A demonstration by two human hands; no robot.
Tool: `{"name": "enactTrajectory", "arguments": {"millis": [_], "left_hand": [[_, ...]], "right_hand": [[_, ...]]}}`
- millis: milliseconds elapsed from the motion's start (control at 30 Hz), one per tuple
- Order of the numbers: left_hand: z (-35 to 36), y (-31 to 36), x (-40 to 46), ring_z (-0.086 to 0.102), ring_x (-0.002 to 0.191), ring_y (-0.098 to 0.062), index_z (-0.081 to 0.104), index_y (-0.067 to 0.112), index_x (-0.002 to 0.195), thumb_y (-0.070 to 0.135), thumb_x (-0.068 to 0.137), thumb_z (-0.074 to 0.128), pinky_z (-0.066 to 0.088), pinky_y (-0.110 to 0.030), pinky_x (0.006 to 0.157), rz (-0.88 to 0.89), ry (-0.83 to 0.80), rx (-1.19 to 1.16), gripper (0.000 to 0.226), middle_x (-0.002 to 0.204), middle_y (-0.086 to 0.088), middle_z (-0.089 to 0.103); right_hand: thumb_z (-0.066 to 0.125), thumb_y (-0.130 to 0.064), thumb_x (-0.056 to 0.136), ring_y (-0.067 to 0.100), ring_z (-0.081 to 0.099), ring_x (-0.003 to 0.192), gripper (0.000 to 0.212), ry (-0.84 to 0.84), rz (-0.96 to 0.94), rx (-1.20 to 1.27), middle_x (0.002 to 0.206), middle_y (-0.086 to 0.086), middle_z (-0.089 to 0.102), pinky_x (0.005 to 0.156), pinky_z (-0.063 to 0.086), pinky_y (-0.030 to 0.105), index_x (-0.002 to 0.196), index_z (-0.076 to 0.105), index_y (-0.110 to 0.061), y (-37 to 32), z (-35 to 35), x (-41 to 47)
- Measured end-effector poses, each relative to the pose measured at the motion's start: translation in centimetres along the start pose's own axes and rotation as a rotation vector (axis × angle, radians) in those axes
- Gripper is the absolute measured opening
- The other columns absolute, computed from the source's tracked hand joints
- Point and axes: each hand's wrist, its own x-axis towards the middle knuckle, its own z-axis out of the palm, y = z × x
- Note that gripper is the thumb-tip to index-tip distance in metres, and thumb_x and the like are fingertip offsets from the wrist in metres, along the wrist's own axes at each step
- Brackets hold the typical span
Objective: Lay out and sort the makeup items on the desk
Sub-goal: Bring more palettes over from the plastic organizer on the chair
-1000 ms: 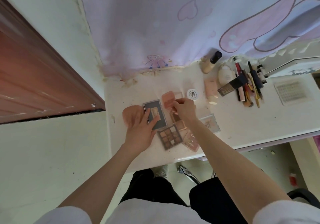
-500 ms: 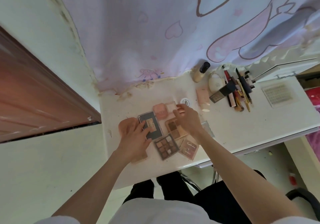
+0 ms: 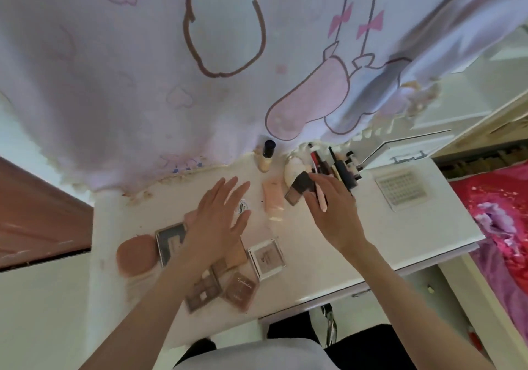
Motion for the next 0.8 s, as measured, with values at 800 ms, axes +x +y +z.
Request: {"name": "enactTrajectory", "arguments": {"millis": [800], "left_hand": [[19.4,18.4,13.2,0.019,0.141,-0.018,0.025,0.027,0.143,0.046,0.092,0.025,0.022,-0.042,0.114,0.106,0.151,-0.009,0.055,0.149,0.001,0.031]], "right_hand": [[0.042,-0.034,0.09,0.025,0.054,0.114,0.043,-0.097,-0.152,-0.117,0.124,0.007,0.059,0.094,0.041,0.04,0.123,0.058,-0.012,26.2,-3.7,3.3]]}}
